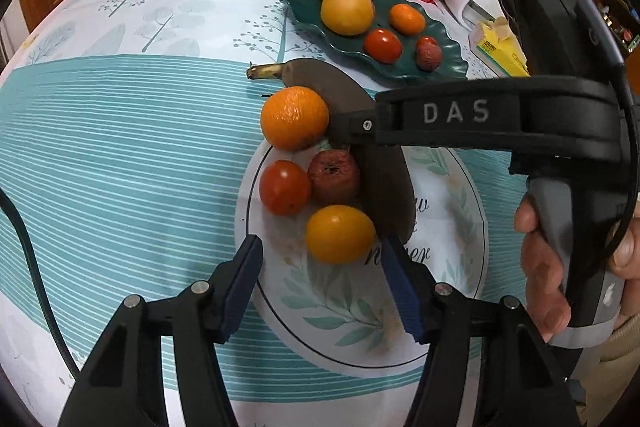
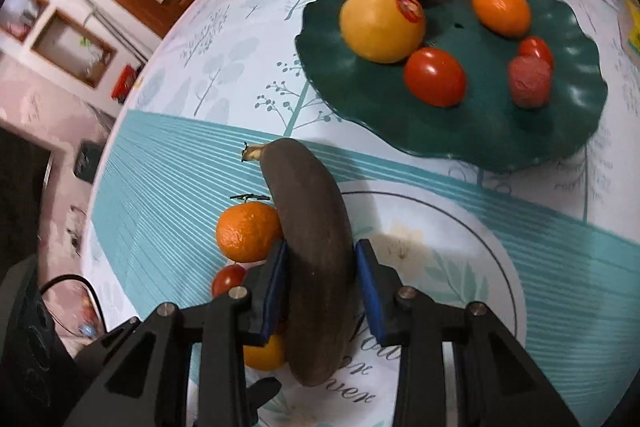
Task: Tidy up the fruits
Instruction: 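Close the right tool around the middle of the brown banana, then grasp the yellow citrus with the left tool while the right tool holds the banana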
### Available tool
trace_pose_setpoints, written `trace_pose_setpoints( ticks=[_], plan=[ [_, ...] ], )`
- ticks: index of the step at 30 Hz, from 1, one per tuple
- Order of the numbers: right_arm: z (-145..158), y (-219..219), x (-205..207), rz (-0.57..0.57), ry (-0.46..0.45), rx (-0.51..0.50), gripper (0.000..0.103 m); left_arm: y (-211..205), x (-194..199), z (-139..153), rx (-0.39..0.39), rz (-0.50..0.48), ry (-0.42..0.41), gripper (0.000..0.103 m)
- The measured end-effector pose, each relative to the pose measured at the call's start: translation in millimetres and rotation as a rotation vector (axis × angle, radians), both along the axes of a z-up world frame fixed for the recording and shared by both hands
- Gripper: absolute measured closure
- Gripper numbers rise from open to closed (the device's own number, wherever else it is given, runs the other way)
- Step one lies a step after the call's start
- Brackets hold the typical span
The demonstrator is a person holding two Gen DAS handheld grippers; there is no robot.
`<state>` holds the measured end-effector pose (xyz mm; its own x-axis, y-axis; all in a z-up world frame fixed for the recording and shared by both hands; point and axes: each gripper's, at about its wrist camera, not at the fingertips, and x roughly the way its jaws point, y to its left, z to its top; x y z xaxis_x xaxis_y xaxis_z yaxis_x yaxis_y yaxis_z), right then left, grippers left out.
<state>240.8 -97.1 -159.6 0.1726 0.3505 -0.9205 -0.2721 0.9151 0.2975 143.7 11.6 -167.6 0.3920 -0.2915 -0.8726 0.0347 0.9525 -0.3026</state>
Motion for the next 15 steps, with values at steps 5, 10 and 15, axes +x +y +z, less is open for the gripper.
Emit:
trace_pose_setpoints(
  ticks=[5, 10, 15],
  plan=[
    [1.0, 4.0, 0.5, 0.035, -0.017, -0.031, 0.07, -2.0, 4.8, -1.1, -0.011, 0.012, 0.003, 0.05],
    [3.4, -13.4, -7.1, 0.009, -0.017, -0.062, 0.07, -6.7, 6.9, -2.5, -0.018, 0.004, 0.009, 0.058],
    [3.9, -34.0, -16.1, -0.021, -0.012, -0.05, 0.07, -18.1, 10.2, -3.2, -0.005, -0.012, 0.008, 0.062]
  ],
)
